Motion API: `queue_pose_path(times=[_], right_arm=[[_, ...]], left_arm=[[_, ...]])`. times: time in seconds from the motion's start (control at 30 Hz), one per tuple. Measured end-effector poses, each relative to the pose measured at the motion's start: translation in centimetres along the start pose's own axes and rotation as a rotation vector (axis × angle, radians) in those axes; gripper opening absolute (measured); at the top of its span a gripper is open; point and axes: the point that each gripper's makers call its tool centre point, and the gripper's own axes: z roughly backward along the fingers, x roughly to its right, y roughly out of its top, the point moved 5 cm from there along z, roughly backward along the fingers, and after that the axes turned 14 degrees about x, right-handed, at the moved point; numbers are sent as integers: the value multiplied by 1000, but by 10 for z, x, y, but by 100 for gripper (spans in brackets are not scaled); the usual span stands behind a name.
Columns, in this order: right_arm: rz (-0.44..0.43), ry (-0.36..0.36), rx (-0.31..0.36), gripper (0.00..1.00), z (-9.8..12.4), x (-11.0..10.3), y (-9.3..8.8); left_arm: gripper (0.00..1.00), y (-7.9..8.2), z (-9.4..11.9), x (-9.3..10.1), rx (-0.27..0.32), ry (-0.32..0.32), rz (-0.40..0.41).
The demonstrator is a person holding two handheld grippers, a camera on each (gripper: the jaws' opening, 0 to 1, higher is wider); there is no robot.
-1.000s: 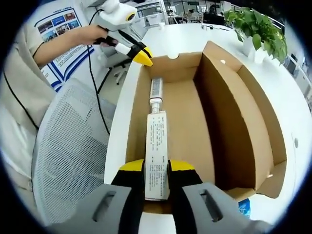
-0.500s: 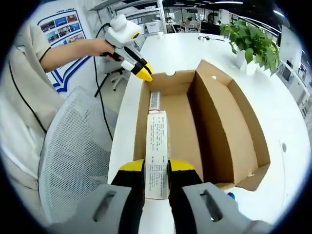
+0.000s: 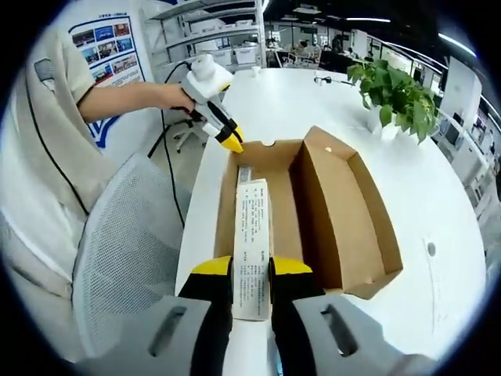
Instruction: Operate the shoe box by opening the lid, removing the specified soft item, and placing it in the target area until the item is outside and the box remains undamaged.
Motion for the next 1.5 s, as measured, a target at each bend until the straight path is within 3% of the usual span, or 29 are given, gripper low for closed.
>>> queue_pose_path(times=[0.37, 0.67, 1.07, 1.5], right_arm=[[44, -48, -29, 15, 42, 7, -1], [63, -93, -75, 15, 79, 21, -13], [58, -169, -150, 15, 125, 54, -43], [51, -195, -229, 15, 148, 89, -78]], left_arm=[[7, 0, 0, -1, -1, 0, -4], [7, -1, 1, -1, -6, -1, -8], [7, -1, 0, 0, -11, -5, -12], [7, 0, -1, -2, -13, -12, -9]])
